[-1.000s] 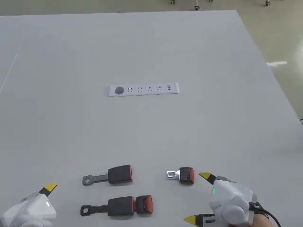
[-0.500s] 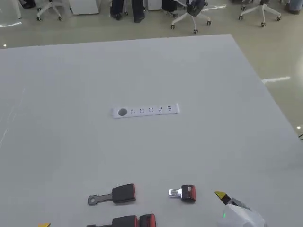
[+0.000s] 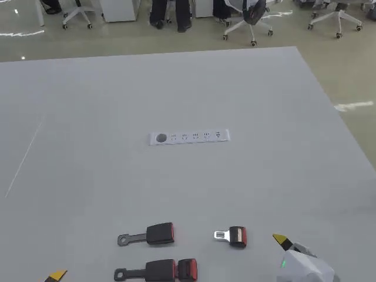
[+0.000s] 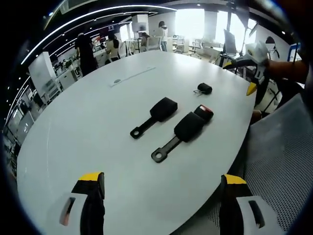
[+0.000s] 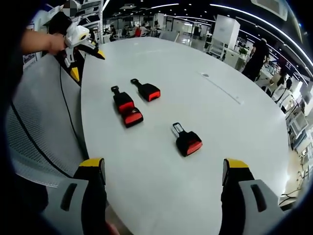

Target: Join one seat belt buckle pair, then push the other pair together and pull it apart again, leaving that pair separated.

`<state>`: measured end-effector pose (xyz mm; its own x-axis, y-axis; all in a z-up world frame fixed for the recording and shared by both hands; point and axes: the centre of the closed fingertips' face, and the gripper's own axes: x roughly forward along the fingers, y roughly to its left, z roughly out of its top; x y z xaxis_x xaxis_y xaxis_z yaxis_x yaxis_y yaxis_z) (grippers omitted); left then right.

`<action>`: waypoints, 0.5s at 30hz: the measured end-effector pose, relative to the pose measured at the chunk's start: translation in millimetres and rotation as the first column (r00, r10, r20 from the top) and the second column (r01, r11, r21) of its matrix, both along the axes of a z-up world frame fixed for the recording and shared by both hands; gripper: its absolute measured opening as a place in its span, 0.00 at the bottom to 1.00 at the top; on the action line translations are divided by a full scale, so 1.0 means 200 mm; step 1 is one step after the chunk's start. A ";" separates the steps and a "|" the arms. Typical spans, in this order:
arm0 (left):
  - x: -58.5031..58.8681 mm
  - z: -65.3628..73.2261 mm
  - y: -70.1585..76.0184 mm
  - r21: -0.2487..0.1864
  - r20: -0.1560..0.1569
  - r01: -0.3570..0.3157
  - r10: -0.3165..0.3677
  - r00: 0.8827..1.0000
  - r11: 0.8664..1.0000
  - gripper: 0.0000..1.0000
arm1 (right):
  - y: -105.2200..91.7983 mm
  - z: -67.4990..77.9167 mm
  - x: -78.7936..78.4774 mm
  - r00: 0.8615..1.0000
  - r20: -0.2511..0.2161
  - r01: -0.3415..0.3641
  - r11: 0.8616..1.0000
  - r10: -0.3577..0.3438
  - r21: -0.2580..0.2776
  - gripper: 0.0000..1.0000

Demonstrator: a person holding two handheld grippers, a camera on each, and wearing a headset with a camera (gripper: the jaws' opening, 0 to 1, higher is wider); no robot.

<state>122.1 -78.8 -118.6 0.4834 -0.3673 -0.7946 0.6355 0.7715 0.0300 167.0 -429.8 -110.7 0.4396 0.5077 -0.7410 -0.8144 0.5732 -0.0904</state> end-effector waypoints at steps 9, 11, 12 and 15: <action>0.01 0.03 -0.01 -0.005 0.013 -0.001 0.001 1.000 1.000 1.00 | -0.01 -0.03 -0.02 1.000 -0.001 0.009 1.000 -0.009 0.023 1.00; 0.01 0.04 -0.02 -0.011 0.018 -0.007 0.007 1.000 1.000 1.00 | -0.01 -0.04 -0.03 1.000 -0.005 0.007 1.000 -0.007 0.025 1.00; 0.01 0.04 -0.02 -0.011 0.019 -0.007 0.007 1.000 1.000 1.00 | -0.01 -0.04 -0.03 1.000 -0.006 0.005 1.000 -0.005 0.026 1.00; 0.01 0.03 -0.02 -0.010 0.025 -0.007 0.007 1.000 1.000 1.00 | 0.00 -0.04 -0.04 1.000 -0.007 0.001 1.000 -0.001 0.031 1.00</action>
